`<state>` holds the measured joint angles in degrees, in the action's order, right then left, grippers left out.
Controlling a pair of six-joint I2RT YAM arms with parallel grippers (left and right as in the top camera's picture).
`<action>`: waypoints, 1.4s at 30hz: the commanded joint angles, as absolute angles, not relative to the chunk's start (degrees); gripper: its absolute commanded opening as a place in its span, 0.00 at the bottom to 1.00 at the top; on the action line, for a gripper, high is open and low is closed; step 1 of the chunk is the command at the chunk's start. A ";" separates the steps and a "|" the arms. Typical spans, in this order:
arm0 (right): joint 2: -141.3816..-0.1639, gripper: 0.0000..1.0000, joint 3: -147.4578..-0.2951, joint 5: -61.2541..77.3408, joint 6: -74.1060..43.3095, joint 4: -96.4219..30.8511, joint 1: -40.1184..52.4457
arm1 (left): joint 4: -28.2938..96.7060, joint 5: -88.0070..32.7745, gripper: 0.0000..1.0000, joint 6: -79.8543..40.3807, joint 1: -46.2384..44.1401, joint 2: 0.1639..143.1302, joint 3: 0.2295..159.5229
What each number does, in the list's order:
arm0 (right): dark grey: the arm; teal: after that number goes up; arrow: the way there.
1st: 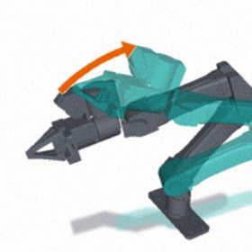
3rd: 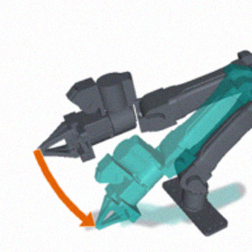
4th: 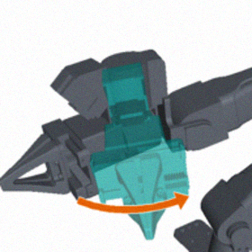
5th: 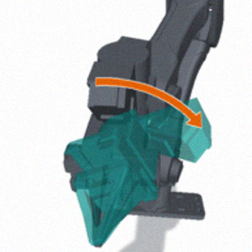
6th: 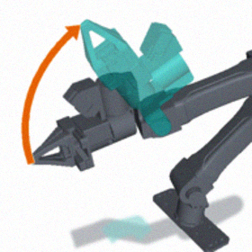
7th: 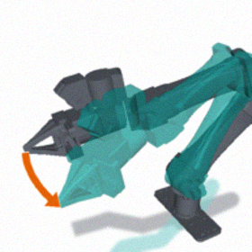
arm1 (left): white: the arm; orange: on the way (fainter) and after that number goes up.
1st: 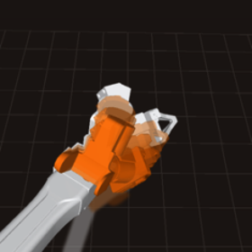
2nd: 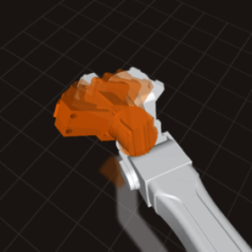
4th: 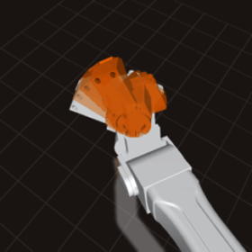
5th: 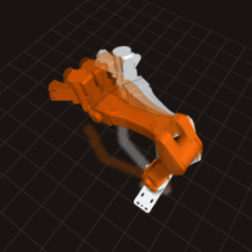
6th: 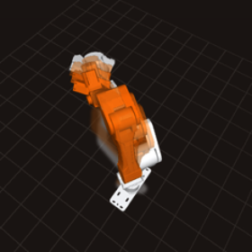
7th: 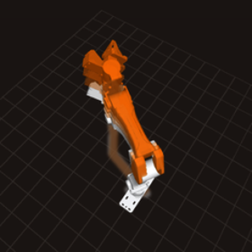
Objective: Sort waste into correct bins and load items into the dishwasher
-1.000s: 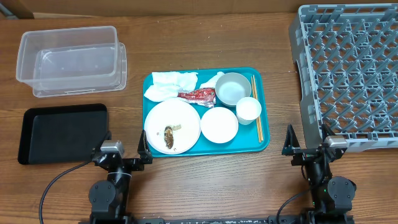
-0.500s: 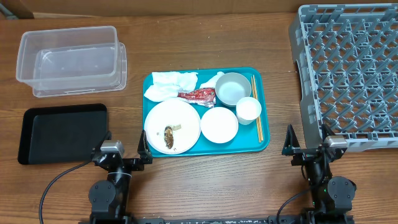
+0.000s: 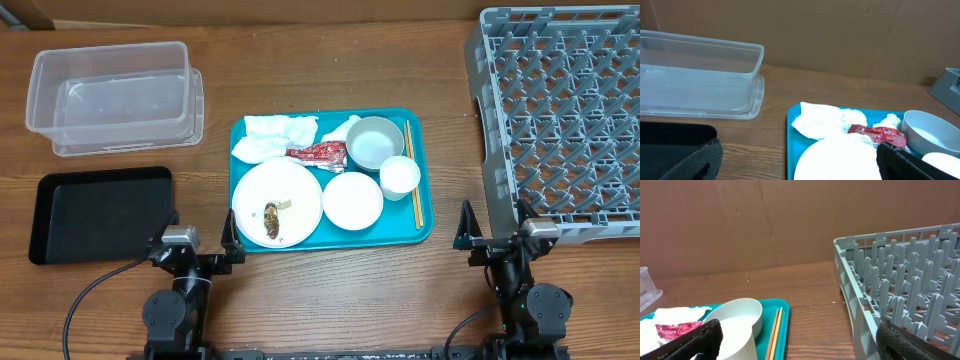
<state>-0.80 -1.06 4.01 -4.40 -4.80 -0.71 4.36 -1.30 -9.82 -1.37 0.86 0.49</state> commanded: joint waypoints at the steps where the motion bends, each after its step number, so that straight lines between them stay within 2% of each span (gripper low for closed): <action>1: -0.49 1.00 -0.47 5.08 -6.35 -3.14 -0.49 | 4.43 -1.06 1.00 -8.32 -0.93 0.38 0.27; 4: -0.49 1.00 -0.47 19.49 -20.08 -0.27 -0.49 | 4.43 -1.06 1.00 -8.32 -0.93 0.38 0.27; 8: -0.49 1.00 -0.47 43.53 -48.49 1.08 -0.49 | 4.43 -1.06 1.00 -8.32 -0.93 0.38 0.27; 13: -0.49 1.00 -0.47 45.95 -72.58 3.97 -0.49 | 4.43 -1.06 1.00 -8.32 -0.93 0.38 0.27; 15: -0.49 1.00 -0.47 46.89 -75.96 10.41 -0.43 | 4.43 -1.06 1.00 -8.32 -0.93 0.38 0.27; 16: -0.49 1.00 -0.47 48.95 -75.68 21.30 -0.43 | 4.43 -1.06 1.00 -8.32 -0.93 0.38 0.27; 17: -0.49 1.00 -0.56 49.19 -75.75 26.26 -0.43 | 4.43 -1.06 1.00 -8.32 -0.93 0.38 0.27; 20: -0.49 1.00 -2.96 48.49 -78.06 29.78 -0.43 | 4.43 -1.06 1.00 -8.32 -0.93 0.38 0.27; 25: -1.85 1.00 -11.97 46.89 -72.14 16.43 -0.49 | 4.43 -1.06 1.00 -8.32 -0.93 0.38 0.27; 31: -11.27 0.99 -30.20 46.06 -54.15 -7.42 -0.49 | 4.43 -1.06 1.00 -8.32 -0.93 0.38 0.27; 38: -33.63 0.99 -60.16 36.47 -33.08 -43.72 -0.36 | 4.43 -1.06 1.00 -8.34 -0.93 0.38 0.27; 40: -47.35 0.99 -74.50 29.82 -24.56 -60.27 -0.32 | 4.43 -1.06 1.00 -8.32 -0.93 0.38 0.27; 42: -54.92 0.99 -80.64 26.37 -20.45 -67.64 0.14 | 4.43 -1.06 1.00 -8.32 -0.93 0.38 0.27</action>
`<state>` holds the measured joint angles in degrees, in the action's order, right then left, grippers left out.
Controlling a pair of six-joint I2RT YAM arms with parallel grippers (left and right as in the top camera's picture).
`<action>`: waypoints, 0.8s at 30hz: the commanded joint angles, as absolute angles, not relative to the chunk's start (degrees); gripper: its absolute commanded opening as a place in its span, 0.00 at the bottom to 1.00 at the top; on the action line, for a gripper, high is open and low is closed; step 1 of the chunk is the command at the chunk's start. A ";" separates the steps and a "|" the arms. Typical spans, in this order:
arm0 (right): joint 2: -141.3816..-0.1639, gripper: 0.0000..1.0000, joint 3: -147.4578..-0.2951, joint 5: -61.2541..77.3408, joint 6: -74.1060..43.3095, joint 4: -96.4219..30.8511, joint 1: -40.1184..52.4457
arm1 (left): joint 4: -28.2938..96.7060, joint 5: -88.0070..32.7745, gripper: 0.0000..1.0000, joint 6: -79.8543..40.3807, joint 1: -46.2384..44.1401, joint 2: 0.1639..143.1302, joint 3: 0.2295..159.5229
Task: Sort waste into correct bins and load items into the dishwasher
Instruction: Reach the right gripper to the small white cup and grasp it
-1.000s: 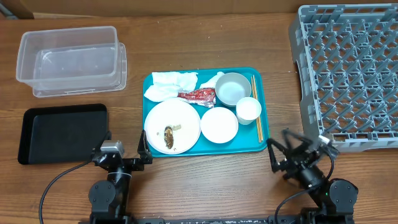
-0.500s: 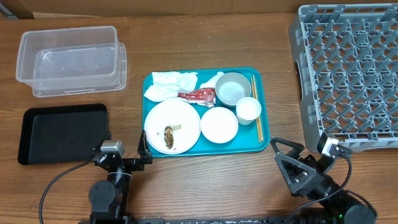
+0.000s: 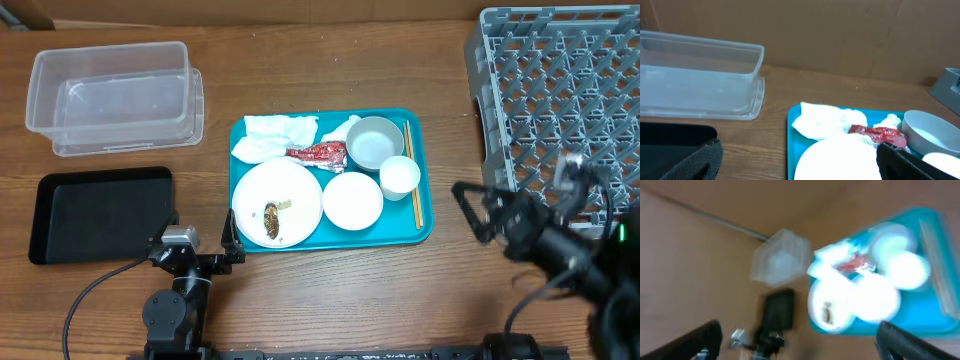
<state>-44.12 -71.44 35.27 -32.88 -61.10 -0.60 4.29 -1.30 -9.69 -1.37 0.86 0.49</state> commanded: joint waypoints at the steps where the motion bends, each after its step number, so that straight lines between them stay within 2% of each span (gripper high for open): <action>1: -58.15 0.99 -82.89 24.49 -19.03 -70.32 0.82 | 4.43 -1.06 1.00 -8.32 -0.93 0.38 0.27; 4: -68.86 0.99 -87.77 15.29 -18.37 -75.92 5.67 | 4.43 -1.06 1.00 -8.32 -0.93 0.38 0.27; 14: -88.29 1.00 -87.88 -3.81 -19.90 -72.73 21.52 | 4.43 -1.06 1.00 -8.32 -0.93 0.38 0.27; 24: -94.26 0.98 -87.37 5.69 -19.99 -62.02 22.55 | 4.43 -1.06 1.00 -8.32 -0.93 0.38 0.27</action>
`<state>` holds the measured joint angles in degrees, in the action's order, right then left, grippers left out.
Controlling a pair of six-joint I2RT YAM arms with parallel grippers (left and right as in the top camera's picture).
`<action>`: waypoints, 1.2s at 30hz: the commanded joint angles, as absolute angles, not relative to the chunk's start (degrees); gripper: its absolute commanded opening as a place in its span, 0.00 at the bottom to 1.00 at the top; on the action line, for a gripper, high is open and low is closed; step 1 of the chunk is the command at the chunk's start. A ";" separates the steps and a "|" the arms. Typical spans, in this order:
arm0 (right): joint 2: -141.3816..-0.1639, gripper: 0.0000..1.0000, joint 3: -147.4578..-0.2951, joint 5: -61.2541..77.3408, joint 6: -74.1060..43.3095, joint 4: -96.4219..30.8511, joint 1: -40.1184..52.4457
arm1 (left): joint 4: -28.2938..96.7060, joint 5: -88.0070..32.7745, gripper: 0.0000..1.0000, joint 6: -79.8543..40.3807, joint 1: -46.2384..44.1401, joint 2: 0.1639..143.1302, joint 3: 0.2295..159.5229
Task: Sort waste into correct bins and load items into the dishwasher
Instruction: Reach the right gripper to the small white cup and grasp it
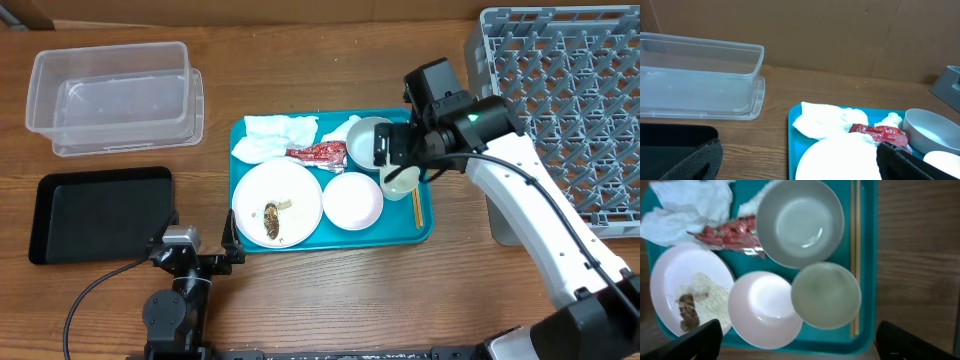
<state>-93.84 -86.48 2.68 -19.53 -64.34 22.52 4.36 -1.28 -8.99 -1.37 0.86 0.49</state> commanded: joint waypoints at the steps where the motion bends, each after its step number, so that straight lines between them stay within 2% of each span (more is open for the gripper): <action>1: -94.45 0.88 -86.96 5.65 -19.97 -60.90 22.55 | 4.43 -1.06 1.00 -8.32 -0.93 0.38 0.27; 3: -94.87 0.79 -85.56 5.65 -20.36 -58.52 22.55 | 4.43 -1.06 1.00 -8.34 -0.93 0.38 0.27; 5: -95.57 0.78 -84.42 5.65 -22.13 -57.23 22.57 | 4.43 -1.06 1.00 -8.32 -0.93 0.38 0.27; 8: -97.67 0.67 -83.70 5.06 -24.34 -57.06 22.96 | 4.43 -1.06 1.00 -8.34 -0.93 0.38 0.27; 15: -103.81 0.66 -83.61 -1.54 -27.70 -56.82 25.85 | 4.43 -1.06 1.00 -8.32 -0.93 0.38 0.27; 22: -107.53 0.59 -83.61 -5.56 -31.59 -56.71 27.77 | 4.43 -1.06 1.00 -8.32 -0.93 0.38 0.27; 36: -110.80 0.34 -83.64 -6.59 -32.03 -57.80 28.40 | 4.43 -1.06 1.00 -8.32 -0.93 0.38 0.27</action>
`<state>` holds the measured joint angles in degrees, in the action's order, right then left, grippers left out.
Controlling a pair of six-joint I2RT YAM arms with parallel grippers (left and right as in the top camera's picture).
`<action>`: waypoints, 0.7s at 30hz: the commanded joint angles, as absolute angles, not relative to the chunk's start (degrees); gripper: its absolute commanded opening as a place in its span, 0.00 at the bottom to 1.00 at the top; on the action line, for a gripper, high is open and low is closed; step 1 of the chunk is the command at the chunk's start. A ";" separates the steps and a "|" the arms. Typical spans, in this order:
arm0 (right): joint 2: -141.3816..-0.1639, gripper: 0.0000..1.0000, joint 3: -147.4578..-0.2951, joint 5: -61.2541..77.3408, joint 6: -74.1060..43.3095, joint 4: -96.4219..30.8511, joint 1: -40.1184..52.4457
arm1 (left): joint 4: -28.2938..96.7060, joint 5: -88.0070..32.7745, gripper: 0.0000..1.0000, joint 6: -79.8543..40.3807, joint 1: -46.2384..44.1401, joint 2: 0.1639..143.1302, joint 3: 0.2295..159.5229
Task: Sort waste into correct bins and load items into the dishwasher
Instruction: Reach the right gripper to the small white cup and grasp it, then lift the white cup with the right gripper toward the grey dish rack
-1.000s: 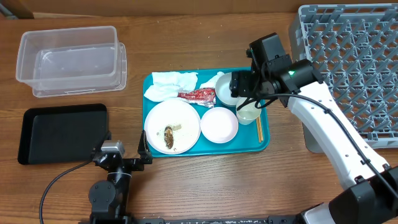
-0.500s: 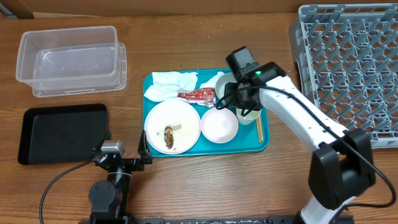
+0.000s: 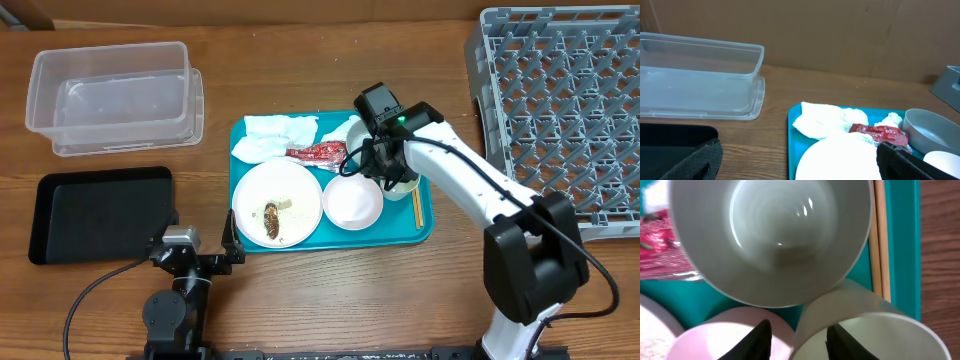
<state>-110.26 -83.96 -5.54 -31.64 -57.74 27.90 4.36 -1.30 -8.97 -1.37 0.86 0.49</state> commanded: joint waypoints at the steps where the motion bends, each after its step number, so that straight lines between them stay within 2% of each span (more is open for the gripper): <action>1: -110.78 0.33 -83.74 -6.39 -32.01 -57.98 28.45 | 4.43 -1.06 1.00 -8.32 -0.93 0.38 0.27; 3: -110.76 0.33 -83.88 -6.39 -32.99 -58.54 28.45 | 4.43 -1.06 1.00 -8.32 -0.93 0.38 0.27; 6: -110.69 0.26 -84.36 -5.43 -33.26 -59.22 28.45 | 4.43 -1.06 1.00 -8.32 -0.93 0.38 0.27; 7: -110.69 0.18 -85.23 -4.86 -33.26 -60.07 28.45 | 4.43 -1.06 1.00 -8.32 -0.93 0.38 0.27; 10: -110.69 0.14 -87.46 -4.84 -33.26 -62.37 28.45 | 4.43 -1.06 1.00 -8.32 -0.93 0.38 0.27; 12: -110.69 0.04 -89.23 -4.60 -33.26 -64.25 28.45 | 4.43 -1.06 1.00 -8.32 -0.93 0.38 0.27; 21: -110.54 0.04 -101.41 -3.84 -32.75 -76.18 26.63 | 4.43 -1.06 1.00 -8.32 -0.93 0.38 0.27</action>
<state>-110.89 -95.39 -3.90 -32.97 -73.58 28.01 4.36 -1.30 -8.97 -1.37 0.86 0.49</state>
